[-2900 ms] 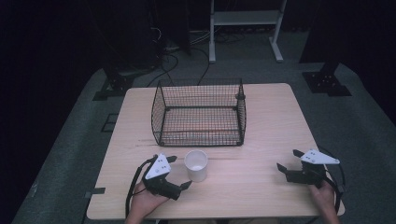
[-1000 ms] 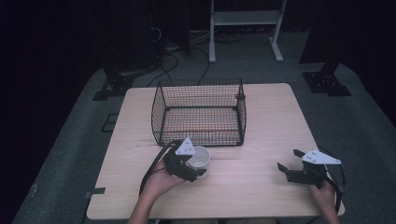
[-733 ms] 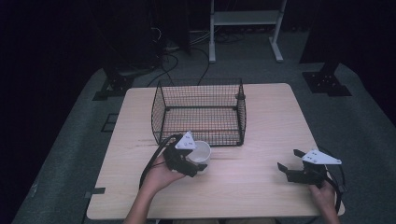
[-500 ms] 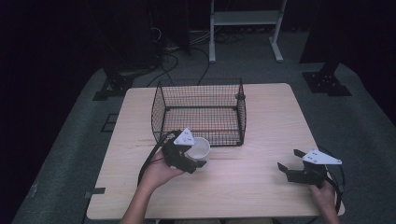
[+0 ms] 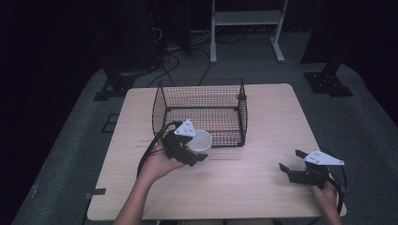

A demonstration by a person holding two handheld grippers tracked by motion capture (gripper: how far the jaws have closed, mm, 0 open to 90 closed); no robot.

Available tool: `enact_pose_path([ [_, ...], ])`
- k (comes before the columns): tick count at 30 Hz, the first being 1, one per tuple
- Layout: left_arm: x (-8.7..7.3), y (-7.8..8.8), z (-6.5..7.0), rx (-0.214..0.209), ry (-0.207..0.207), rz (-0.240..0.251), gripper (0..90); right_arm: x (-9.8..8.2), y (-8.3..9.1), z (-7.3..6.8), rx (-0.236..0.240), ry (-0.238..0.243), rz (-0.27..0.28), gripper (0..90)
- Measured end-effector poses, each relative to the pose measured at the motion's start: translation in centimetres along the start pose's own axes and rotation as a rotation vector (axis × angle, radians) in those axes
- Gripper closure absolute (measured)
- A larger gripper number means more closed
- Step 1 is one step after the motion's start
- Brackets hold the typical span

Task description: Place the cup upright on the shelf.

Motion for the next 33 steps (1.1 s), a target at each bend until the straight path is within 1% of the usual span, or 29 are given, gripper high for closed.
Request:
enact_pose_path([
  [4, 0.3, 0.1, -0.1, -0.003, 0.000, -0.005, 21.0, 0.0, 0.0, 0.0, 0.000, -0.002, 0.001, 13.1],
  [6, 0.5, 0.2, -0.4, -0.008, -0.004, -0.014, 21.0, 0.0, 0.0, 0.0, 0.000, 0.000, 0.000, 13.1],
  [9, 0.7, 0.5, -0.6, -0.011, 0.001, -0.008, 21.0, 0.0, 0.0, 0.0, 0.001, -0.001, 0.000, 13.1],
  [13, 1.3, 1.1, -0.8, -0.002, -0.005, -0.012, 21.0, 0.0, 0.0, 0.0, 0.001, -0.005, 0.000, 13.1],
  [19, 2.0, 1.5, -1.0, -0.003, -0.010, -0.011, 21.0, 0.0, 0.0, 0.0, 0.001, -0.004, 0.001, 13.1],
  [24, 2.6, 1.9, -1.3, -0.005, -0.013, -0.016, 21.0, 0.0, 0.1, 0.1, 0.003, -0.013, 0.002, 13.1],
  [33, 3.9, 2.6, -2.0, 0.000, -0.016, -0.017, 21.0, 0.0, 0.1, 0.1, 0.003, -0.017, 0.008, 13.1],
])
Point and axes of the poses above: each handheld gripper's, and its own axes: y roughly backward along the jaws, x roughly out of its top, z roughly to its right, the point moved 2 cm from there along -y, roughly forward along the jaws, and after that the axes turned 9 degrees about y, right-handed, at the moved point
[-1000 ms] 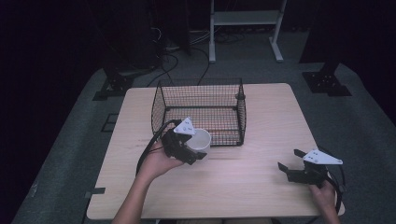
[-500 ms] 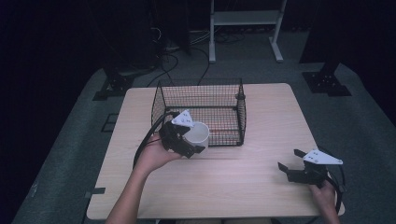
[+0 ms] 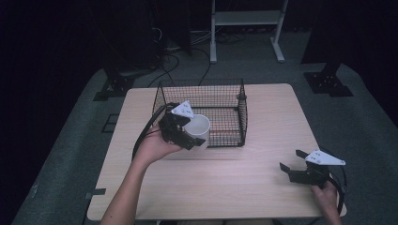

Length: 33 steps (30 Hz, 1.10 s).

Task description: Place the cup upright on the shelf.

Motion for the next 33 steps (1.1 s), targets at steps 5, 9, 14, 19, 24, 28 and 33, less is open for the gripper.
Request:
enact_pose_path([
  [5, 0.7, 0.5, -0.4, -0.006, 0.002, 0.014, 21.1, 0.0, 0.0, 0.0, -0.002, -0.004, 0.001, 13.1],
  [9, 1.1, 0.8, -0.7, 0.003, -0.002, 0.014, 21.1, 0.0, 0.0, 0.0, -0.003, -0.003, 0.002, 13.1],
  [14, 1.9, 1.2, -1.6, 0.004, 0.002, 0.017, 21.1, 0.0, 0.0, 0.1, -0.004, -0.006, 0.005, 13.1],
  [19, 2.4, 1.4, -2.2, 0.011, 0.009, 0.017, 21.0, 0.0, 0.0, 0.1, -0.003, -0.008, 0.008, 13.1],
  [24, 2.8, 1.5, -2.7, 0.014, 0.013, 0.020, 21.0, 0.0, 0.0, 0.1, -0.003, -0.007, 0.009, 13.1],
  [28, 3.3, 1.5, -3.4, 0.020, 0.020, 0.018, 21.1, 0.0, 0.1, 0.2, -0.002, -0.013, 0.012, 13.1],
  [33, 3.8, 1.4, -4.0, 0.025, 0.023, 0.020, 21.1, 0.0, 0.1, 0.2, -0.003, -0.017, 0.013, 13.1],
])
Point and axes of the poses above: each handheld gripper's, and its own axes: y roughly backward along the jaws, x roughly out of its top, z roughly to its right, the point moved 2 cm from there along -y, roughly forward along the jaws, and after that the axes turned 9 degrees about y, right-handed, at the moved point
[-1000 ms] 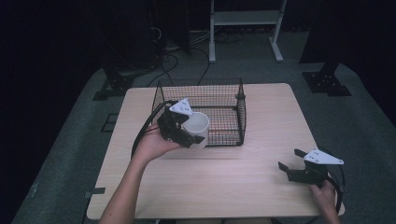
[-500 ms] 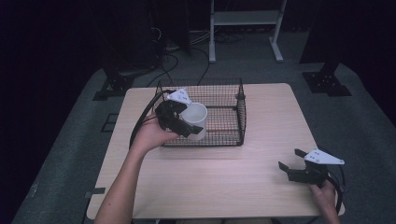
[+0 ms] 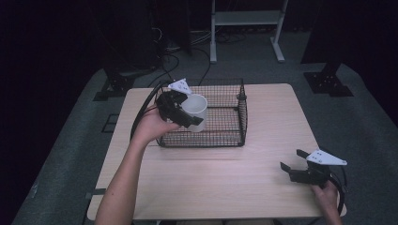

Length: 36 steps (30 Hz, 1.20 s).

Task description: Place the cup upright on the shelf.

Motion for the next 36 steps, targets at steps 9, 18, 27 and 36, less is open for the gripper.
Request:
enact_pose_path([
  [9, 0.5, -0.8, -1.0, 0.003, 0.003, -0.013, 21.0, 0.0, 0.0, 0.0, 0.000, -0.001, 0.002, 13.1],
  [18, 0.5, -2.3, -2.4, -0.002, 0.028, -0.043, 21.0, 0.0, 0.0, 0.0, 0.001, -0.001, 0.004, 13.1],
  [27, 0.4, -4.0, -3.7, -0.001, 0.054, -0.060, 21.0, 0.0, 0.0, 0.0, 0.002, -0.003, 0.004, 13.1],
  [36, 0.1, -5.7, -5.0, 0.011, 0.074, -0.079, 21.0, 0.0, 0.0, 0.1, 0.002, -0.006, 0.006, 13.1],
])
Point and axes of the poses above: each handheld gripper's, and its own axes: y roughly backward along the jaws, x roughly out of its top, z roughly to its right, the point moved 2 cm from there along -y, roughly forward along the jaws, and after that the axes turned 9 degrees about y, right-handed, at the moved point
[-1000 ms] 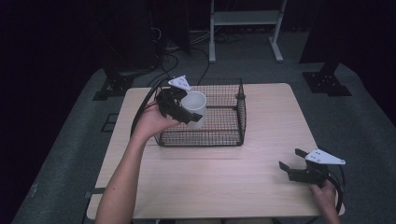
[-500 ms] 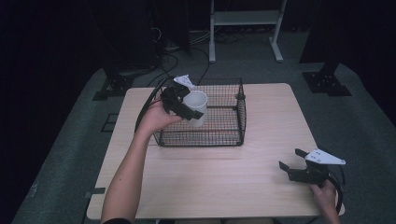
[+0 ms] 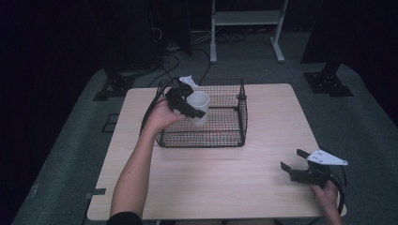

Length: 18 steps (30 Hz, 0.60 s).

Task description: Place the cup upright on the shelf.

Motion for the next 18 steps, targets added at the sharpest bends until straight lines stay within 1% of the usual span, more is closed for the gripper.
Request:
enact_pose_path([
  [3, 0.0, -0.4, -0.2, -0.001, 0.004, -0.006, 21.0, 0.0, 0.0, 0.0, 0.000, 0.000, 0.000, 13.1],
  [4, 0.0, -0.9, -0.5, -0.007, 0.015, -0.006, 21.0, 0.0, 0.0, 0.0, 0.000, 0.000, 0.000, 13.1],
  [5, 0.0, -0.9, -0.5, -0.007, 0.015, -0.006, 21.0, 0.0, 0.0, 0.0, 0.000, 0.000, 0.000, 13.1],
  [6, 0.0, -1.4, -0.7, 0.001, 0.019, -0.009, 21.0, 0.0, 0.0, 0.0, 0.000, 0.000, 0.001, 13.1],
  [9, 0.0, -1.8, -0.8, 0.012, 0.020, -0.010, 21.0, 0.0, 0.0, 0.0, 0.001, 0.000, 0.001, 13.1],
  [10, 0.1, -2.1, -0.9, 0.019, 0.021, -0.003, 21.0, 0.0, 0.0, 0.0, 0.000, 0.000, 0.002, 13.1],
  [13, 0.1, -2.5, -1.1, 0.021, 0.025, -0.001, 21.0, 0.0, 0.0, 0.0, 0.000, 0.001, 0.002, 13.1],
  [15, 0.1, -2.8, -1.2, 0.016, 0.030, -0.002, 20.9, 0.0, 0.0, 0.0, 0.000, 0.000, 0.003, 13.1],
  [18, -0.1, -3.6, -1.5, 0.016, 0.041, -0.004, 20.9, 0.0, 0.0, 0.0, -0.001, 0.003, 0.003, 13.1],
])
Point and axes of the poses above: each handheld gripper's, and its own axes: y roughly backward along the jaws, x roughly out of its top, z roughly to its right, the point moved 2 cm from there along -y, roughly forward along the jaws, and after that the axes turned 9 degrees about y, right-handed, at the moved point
